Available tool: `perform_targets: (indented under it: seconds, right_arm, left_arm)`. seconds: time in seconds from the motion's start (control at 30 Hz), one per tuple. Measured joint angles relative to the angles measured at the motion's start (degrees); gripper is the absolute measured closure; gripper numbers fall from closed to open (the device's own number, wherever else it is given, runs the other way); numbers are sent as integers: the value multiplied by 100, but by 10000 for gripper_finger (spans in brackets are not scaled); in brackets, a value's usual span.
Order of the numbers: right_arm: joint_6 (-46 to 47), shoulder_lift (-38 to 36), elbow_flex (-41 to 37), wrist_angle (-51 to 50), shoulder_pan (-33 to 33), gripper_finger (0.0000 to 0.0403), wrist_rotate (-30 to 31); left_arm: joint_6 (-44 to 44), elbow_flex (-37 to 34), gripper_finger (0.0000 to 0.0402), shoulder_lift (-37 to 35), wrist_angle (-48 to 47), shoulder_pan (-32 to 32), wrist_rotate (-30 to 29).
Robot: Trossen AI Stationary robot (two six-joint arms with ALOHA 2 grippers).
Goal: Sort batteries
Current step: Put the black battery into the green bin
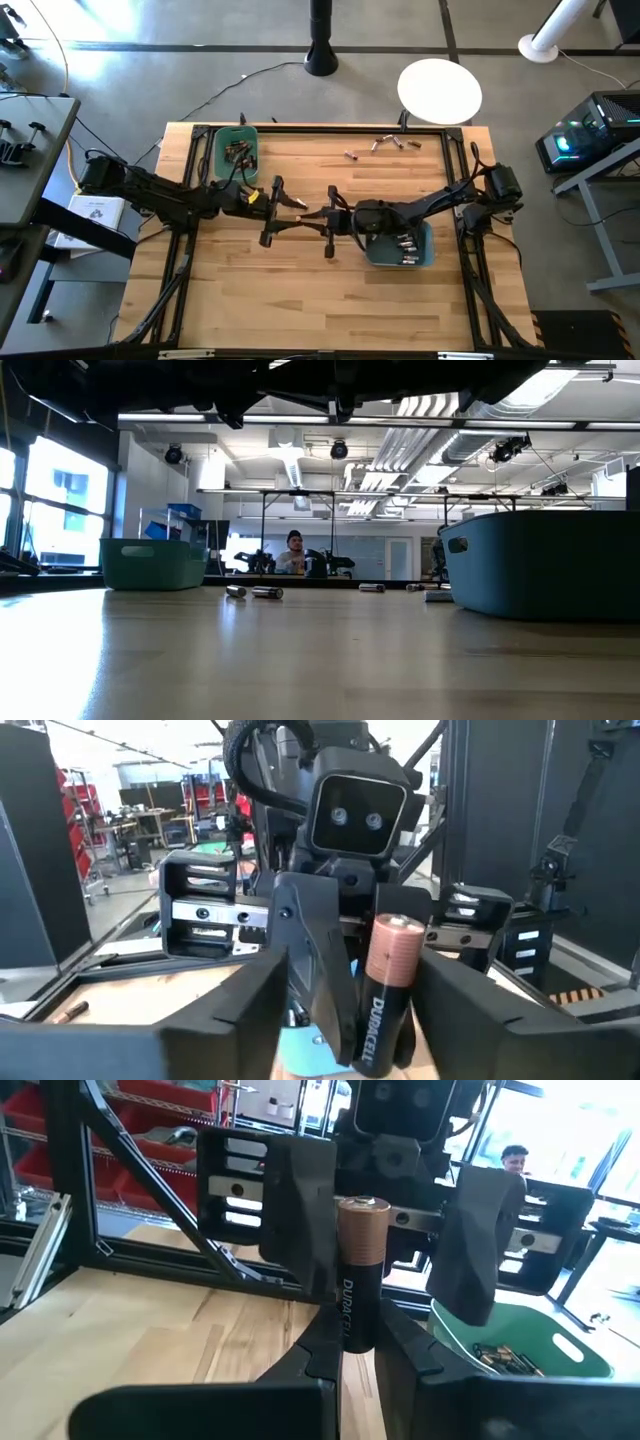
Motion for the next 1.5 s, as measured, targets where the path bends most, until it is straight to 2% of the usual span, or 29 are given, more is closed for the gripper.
perform_targets:
  seconds: [0.13, 0.3, 0.43, 0.53, 0.6, 0.73, 0.87, 1.0, 1.17, 1.27, 1.37, 1.43, 1.5]
  right_arm:
    - [-6, -2, -2, -58, -2, 386, 24]
    - [34, -2, -2, -231, -22, 377, 41]
    - [313, -2, 4, -485, -56, 340, 20]
    - [793, -22, -2, -1274, -147, 293, 287]
    - [1099, -23, -7, -1832, -254, 256, 453]
    - [1608, -28, -5, -2882, -434, 194, 661]
    - [2208, -28, -7, -3829, -518, 174, 643]
    - [2490, -28, -7, -4088, -529, 173, 647]
    - [2176, -28, -7, -3784, -471, 172, 645]
    - [1956, -30, -7, -3594, -433, 172, 644]
    - [1895, -30, -7, -3403, -388, 172, 645]
    - [1859, -85, -7, -3397, -334, 172, 647]
    - [1794, -221, -7, -3442, -272, 172, 645]
  left_arm:
    - [9, 8, 269, 0, -51, 0, 9]
    - [161, 10, 361, -17, -316, -4, 32]
    - [127, 10, 363, -13, -420, -2, -9]
    - [91, 81, 363, -119, -734, -6, -163]
    - [106, 269, 363, -265, -1406, -37, -495]
    - [-236, 795, 363, -619, -3466, -80, -1657]
    - [-757, 1341, 363, -1008, -5619, 190, -2756]
    - [-1112, 1701, 363, -1193, -7446, 998, -2850]
    - [-1435, 1756, 361, -1089, -8904, 2640, -2759]
    - [-1308, 1760, 361, -877, -9013, 3655, -2454]
    - [-1079, 1760, 360, -535, -8853, 4518, -1730]
    - [-851, 1763, 360, -234, -8780, 4962, -1399]
    - [-677, 1763, 359, 95, -8601, 5248, -1308]
